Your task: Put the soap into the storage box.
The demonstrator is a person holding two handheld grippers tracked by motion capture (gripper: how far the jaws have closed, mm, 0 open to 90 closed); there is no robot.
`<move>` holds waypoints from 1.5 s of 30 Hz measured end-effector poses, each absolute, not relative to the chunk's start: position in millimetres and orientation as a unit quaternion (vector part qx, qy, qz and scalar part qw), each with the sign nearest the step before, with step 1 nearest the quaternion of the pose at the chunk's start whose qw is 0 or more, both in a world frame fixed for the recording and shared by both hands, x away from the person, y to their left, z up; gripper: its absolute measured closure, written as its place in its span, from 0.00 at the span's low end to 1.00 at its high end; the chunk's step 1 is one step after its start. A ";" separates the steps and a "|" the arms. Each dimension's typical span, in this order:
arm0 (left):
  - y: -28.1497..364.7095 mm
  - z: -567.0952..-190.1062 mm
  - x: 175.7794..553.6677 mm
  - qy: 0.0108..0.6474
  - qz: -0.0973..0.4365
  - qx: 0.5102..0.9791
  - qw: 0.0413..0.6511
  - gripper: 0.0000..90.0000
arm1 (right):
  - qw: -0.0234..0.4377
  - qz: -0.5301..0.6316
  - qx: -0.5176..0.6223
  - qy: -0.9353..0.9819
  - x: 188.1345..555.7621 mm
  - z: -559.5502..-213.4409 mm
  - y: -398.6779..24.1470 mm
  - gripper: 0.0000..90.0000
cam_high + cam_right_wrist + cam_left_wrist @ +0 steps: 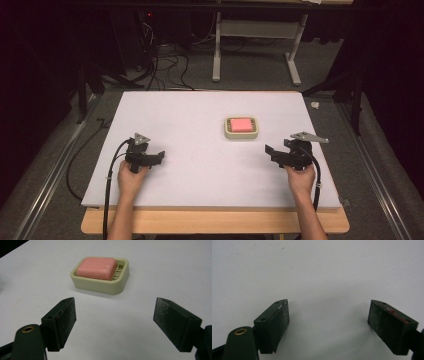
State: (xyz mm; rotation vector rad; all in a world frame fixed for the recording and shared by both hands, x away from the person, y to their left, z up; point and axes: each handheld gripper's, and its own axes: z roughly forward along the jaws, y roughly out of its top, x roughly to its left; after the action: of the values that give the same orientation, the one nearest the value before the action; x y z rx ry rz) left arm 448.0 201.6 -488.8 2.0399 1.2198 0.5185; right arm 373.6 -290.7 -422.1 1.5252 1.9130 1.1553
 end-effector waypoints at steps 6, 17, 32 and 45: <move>201.6 -488.8 448.0 0.470 0.200 0.787 0.347 0.20 | 0.212 0.415 0.553 0.690 372.5 -427.0 -291.0 0.21; 201.6 -488.8 448.0 0.470 0.200 0.786 0.347 0.20 | 0.207 0.410 0.559 0.690 371.4 -436.2 -291.2 0.21; 201.7 -488.7 447.9 0.470 0.200 0.787 0.347 0.20 | 0.209 0.394 0.569 0.691 375.1 -449.1 -291.0 0.21; 201.6 -488.8 447.9 0.470 0.200 0.787 0.347 0.20 | 0.212 0.375 0.571 0.699 381.3 -459.7 -286.0 0.22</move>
State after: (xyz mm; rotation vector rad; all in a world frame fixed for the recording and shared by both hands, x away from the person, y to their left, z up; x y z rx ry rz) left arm 447.9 201.6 -488.8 2.0403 1.2196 0.5189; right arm 381.3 -286.0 -459.7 1.5855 1.9411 1.0412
